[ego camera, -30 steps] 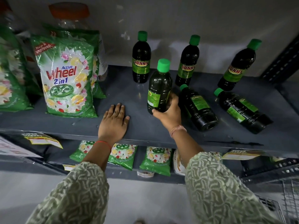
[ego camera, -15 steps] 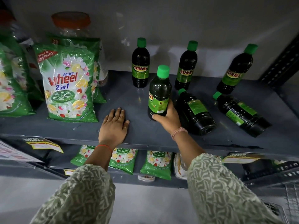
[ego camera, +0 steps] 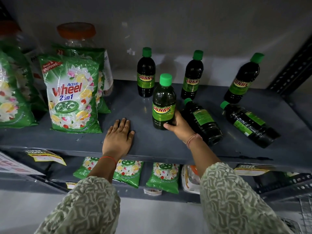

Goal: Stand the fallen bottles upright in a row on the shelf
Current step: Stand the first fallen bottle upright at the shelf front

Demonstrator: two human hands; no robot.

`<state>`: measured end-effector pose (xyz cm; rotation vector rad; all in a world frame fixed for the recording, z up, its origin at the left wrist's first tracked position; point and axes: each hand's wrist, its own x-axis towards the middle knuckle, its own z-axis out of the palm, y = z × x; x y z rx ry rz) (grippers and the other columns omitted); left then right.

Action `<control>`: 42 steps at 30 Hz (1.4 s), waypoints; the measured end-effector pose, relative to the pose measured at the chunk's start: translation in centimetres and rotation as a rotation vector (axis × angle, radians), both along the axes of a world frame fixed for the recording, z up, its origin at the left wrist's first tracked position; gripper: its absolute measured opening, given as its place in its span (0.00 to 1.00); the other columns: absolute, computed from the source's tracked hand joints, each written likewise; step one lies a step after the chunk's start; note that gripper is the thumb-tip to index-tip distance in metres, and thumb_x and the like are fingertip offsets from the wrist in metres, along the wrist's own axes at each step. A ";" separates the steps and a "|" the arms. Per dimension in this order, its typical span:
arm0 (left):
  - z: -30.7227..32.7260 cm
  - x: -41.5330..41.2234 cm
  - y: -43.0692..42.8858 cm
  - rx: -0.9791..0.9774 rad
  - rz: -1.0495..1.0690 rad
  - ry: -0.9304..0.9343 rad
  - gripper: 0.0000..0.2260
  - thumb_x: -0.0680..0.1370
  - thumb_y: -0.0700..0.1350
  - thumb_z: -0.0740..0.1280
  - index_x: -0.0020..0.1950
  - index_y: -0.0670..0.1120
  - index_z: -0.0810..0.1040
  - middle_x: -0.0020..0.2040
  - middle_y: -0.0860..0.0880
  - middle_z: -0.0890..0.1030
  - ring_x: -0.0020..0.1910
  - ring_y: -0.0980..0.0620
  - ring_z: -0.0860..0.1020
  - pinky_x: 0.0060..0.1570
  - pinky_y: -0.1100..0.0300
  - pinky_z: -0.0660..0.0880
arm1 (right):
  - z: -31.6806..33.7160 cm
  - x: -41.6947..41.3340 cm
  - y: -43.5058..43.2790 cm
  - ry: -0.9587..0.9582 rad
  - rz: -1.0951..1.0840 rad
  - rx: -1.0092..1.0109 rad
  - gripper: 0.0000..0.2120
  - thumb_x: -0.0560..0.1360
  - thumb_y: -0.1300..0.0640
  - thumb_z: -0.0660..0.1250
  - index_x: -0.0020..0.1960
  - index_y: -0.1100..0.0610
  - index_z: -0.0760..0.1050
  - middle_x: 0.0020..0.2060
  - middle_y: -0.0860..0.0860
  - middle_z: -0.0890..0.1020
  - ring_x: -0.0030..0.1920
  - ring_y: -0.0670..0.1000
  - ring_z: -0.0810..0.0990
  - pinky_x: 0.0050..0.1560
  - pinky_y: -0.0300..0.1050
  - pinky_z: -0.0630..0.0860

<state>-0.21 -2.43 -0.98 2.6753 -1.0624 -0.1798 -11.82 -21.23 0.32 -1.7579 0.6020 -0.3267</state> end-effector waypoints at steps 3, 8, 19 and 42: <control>-0.1 0.0 0.0 -0.002 0.004 -0.008 0.24 0.80 0.52 0.49 0.75 0.46 0.52 0.78 0.48 0.53 0.77 0.48 0.49 0.75 0.53 0.48 | 0.0 0.1 0.4 -0.042 -0.034 0.009 0.41 0.63 0.63 0.76 0.69 0.55 0.57 0.62 0.51 0.70 0.63 0.50 0.70 0.67 0.49 0.67; -0.2 0.2 0.0 -0.002 0.008 0.002 0.24 0.80 0.52 0.50 0.75 0.46 0.52 0.78 0.48 0.53 0.77 0.48 0.50 0.76 0.53 0.48 | 0.0 0.5 1.9 -0.038 -0.243 -0.132 0.30 0.61 0.61 0.78 0.58 0.59 0.68 0.56 0.58 0.78 0.55 0.54 0.76 0.54 0.44 0.71; 0.1 -0.2 0.1 0.013 -0.013 0.018 0.24 0.80 0.51 0.49 0.74 0.44 0.52 0.78 0.46 0.53 0.77 0.46 0.50 0.76 0.51 0.48 | -0.3 -4.7 6.7 -0.005 -0.175 -0.274 0.27 0.64 0.60 0.76 0.59 0.64 0.69 0.56 0.60 0.79 0.56 0.56 0.78 0.54 0.43 0.72; 0.3 -2.2 -2.6 0.008 -0.078 0.037 0.23 0.80 0.48 0.49 0.75 0.44 0.50 0.78 0.45 0.50 0.77 0.44 0.47 0.75 0.49 0.47 | 6.4 -7.4 -3.8 0.615 -0.338 -0.270 0.39 0.61 0.39 0.74 0.62 0.63 0.70 0.60 0.59 0.78 0.58 0.59 0.77 0.55 0.46 0.74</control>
